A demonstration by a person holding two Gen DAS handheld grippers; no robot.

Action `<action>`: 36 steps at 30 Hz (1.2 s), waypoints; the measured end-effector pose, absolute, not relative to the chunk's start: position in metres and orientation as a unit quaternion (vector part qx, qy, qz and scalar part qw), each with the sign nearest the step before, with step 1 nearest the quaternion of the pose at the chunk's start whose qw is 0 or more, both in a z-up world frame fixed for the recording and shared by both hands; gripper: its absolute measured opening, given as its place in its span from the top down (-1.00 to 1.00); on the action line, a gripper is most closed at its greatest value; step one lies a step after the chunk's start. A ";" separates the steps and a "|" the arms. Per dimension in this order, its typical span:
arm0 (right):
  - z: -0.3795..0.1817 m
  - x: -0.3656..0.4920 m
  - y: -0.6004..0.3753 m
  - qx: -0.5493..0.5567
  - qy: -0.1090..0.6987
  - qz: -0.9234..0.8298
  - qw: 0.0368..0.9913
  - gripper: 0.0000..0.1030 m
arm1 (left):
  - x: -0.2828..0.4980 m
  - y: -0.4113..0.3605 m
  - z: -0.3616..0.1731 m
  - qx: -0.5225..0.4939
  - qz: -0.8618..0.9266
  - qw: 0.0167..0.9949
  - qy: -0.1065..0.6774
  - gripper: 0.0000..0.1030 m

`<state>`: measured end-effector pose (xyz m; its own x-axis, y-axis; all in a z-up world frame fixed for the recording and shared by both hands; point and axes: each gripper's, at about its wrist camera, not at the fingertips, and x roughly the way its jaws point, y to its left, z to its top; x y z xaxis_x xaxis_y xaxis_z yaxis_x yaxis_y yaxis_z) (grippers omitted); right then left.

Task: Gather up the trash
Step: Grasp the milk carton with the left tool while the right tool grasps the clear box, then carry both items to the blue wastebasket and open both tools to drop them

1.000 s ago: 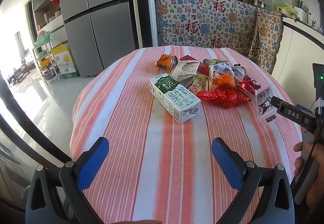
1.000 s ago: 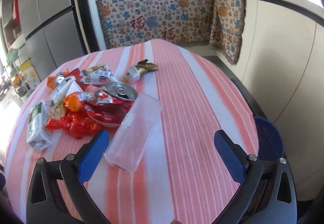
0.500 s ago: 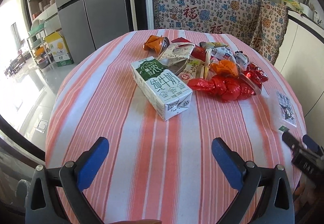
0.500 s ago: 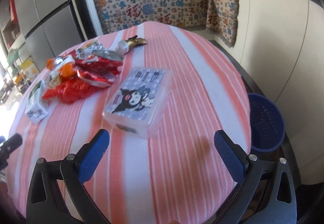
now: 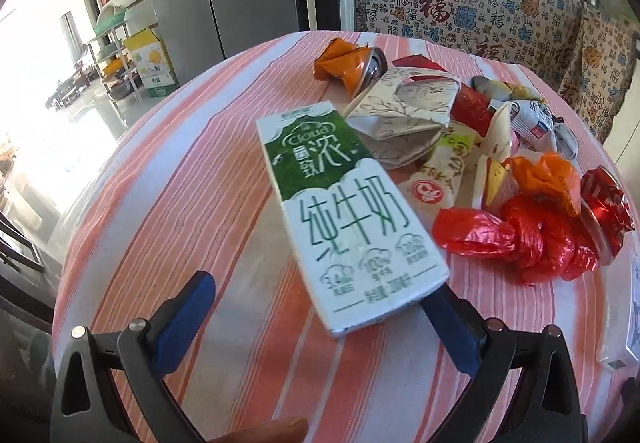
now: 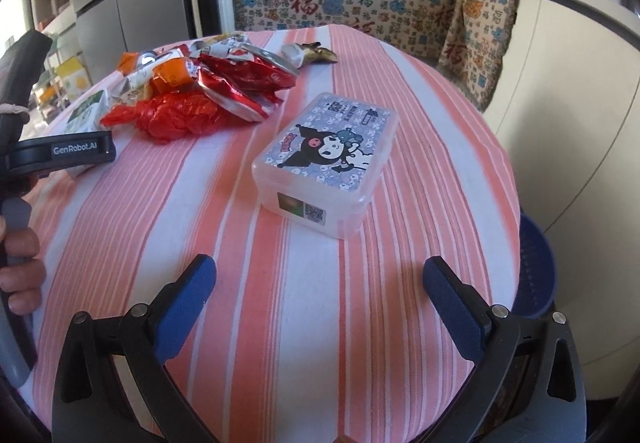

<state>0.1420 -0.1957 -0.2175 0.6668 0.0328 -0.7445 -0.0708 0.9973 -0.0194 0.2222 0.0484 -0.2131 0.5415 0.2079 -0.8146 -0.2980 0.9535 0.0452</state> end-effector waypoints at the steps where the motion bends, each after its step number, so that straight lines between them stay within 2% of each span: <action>1: -0.218 0.142 -0.196 -0.024 0.408 0.030 0.912 -0.99 | 0.221 0.056 -0.214 -0.056 0.133 0.877 0.458 -1.00; 8: -0.219 0.143 -0.195 -0.019 0.412 0.031 0.911 -0.99 | 0.192 0.098 -0.213 -0.054 0.106 0.882 0.456 -1.00; 14: -0.218 0.149 -0.199 -0.020 0.426 0.043 0.903 -0.99 | 0.188 0.099 -0.210 -0.031 0.067 0.879 0.471 -1.00; 20: -0.180 0.158 -0.222 0.026 0.399 0.035 0.916 -0.99 | 0.195 0.094 -0.184 -0.041 0.006 0.890 0.455 -1.00; 25: -0.173 0.213 -0.208 0.050 0.469 0.083 0.878 -0.99 | 0.226 0.091 -0.178 -0.011 -0.006 0.882 0.470 -0.99; 28: -0.185 0.238 -0.200 0.051 0.507 0.073 0.857 -0.98 | 0.239 0.092 -0.181 -0.004 -0.014 0.873 0.488 -0.78; 30: -0.191 0.248 -0.201 0.060 0.525 0.066 0.847 -0.92 | 0.244 0.095 -0.182 -0.003 -0.013 0.866 0.500 -0.36; 31: -0.192 0.249 -0.203 0.061 0.531 0.064 0.842 -0.72 | 0.243 0.098 -0.182 -0.006 -0.016 0.865 0.502 -0.21; 32: -0.193 0.249 -0.205 0.061 0.535 0.063 0.841 -0.39 | 0.243 0.100 -0.182 -0.010 -0.019 0.862 0.506 0.02; 36: -0.189 0.237 -0.215 0.066 0.530 0.079 0.842 -0.33 | 0.234 0.105 -0.174 -0.009 -0.019 0.870 0.493 0.03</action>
